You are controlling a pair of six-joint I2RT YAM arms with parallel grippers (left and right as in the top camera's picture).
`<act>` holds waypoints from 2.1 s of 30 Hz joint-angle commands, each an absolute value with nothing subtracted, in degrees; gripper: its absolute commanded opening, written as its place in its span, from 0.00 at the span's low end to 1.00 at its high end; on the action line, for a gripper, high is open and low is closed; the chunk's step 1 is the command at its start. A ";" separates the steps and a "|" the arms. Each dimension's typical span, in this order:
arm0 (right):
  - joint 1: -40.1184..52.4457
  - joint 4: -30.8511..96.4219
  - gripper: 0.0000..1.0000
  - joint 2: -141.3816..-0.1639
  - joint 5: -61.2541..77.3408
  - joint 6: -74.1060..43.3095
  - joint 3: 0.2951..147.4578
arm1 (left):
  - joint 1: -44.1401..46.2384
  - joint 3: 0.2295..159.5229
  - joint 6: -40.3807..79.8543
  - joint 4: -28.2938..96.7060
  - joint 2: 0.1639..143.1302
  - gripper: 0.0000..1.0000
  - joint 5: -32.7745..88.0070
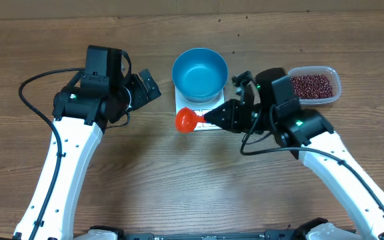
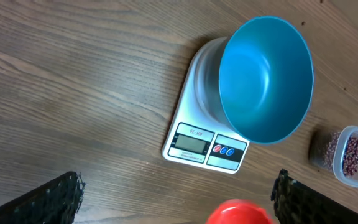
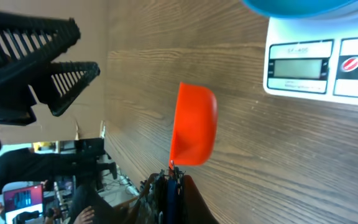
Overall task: Scoop item into bowl and weigh 150g on scale
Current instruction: 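Carry the scoop with the right gripper to the bean tub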
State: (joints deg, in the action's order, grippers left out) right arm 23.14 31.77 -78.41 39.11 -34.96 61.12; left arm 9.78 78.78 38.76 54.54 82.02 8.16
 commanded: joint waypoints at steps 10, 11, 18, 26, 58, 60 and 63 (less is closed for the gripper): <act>11.97 31.90 0.04 -78.50 52.90 -27.92 62.61 | 10.22 78.48 37.21 55.22 82.39 0.99 9.74; 11.62 32.05 0.04 -78.50 53.08 -27.88 62.61 | 10.22 78.48 37.23 55.46 82.39 0.99 9.72; 11.14 33.43 0.04 -77.89 53.25 -25.85 62.61 | 10.22 78.48 37.23 55.92 82.39 1.00 10.22; 11.11 33.52 0.04 -76.49 50.04 -25.21 62.81 | 10.22 78.48 36.64 56.60 82.39 1.00 10.39; -17.65 68.95 0.04 -76.20 27.86 -4.78 91.94 | 29.67 80.73 28.75 50.70 83.26 0.04 4.64; -18.17 69.12 0.04 -76.44 27.35 -3.79 91.90 | 31.79 80.73 29.39 50.54 84.68 0.05 2.79; -18.17 69.10 0.04 -76.97 25.47 -3.77 91.90 | 34.79 80.73 29.41 49.87 88.16 0.04 1.30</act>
